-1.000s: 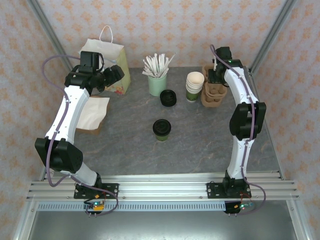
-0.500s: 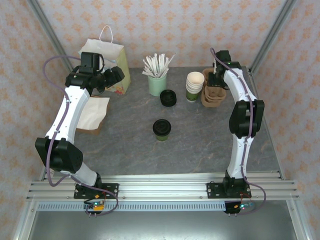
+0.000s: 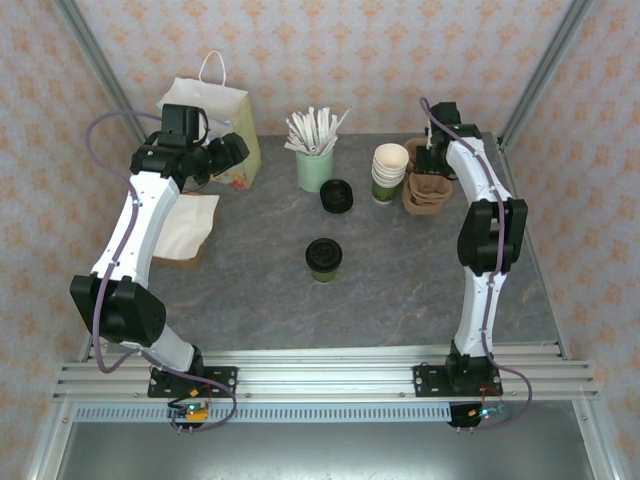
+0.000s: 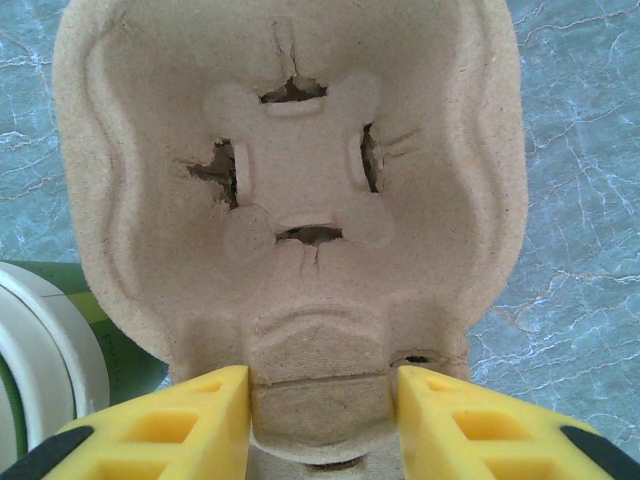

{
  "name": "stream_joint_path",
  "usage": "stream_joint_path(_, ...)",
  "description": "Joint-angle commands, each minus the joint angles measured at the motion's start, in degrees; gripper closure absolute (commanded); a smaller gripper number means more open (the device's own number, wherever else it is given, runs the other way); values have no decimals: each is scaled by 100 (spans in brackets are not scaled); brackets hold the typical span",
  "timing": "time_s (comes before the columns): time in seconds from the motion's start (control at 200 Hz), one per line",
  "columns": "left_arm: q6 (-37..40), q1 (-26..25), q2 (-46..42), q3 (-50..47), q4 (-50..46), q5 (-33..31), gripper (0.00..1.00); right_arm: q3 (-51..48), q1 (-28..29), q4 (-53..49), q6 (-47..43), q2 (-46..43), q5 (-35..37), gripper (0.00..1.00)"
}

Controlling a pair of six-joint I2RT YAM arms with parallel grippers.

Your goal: Pack the takeout coffee

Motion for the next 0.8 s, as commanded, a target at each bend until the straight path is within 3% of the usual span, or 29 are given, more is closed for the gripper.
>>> stream_joint_path(0.0, 152, -27, -151, -47, 35, 19, 18, 167, -13, -175, 77, 43, 94, 60)
stream_joint_path(0.49, 156, -27, -158, -61, 35, 29, 18, 728, -37, -621, 385, -43, 110, 59)
stream_joint_path(0.796, 166, -27, -154, -96, 49, 34, 18, 662, -176, -799, 568, 45, -300, 60)
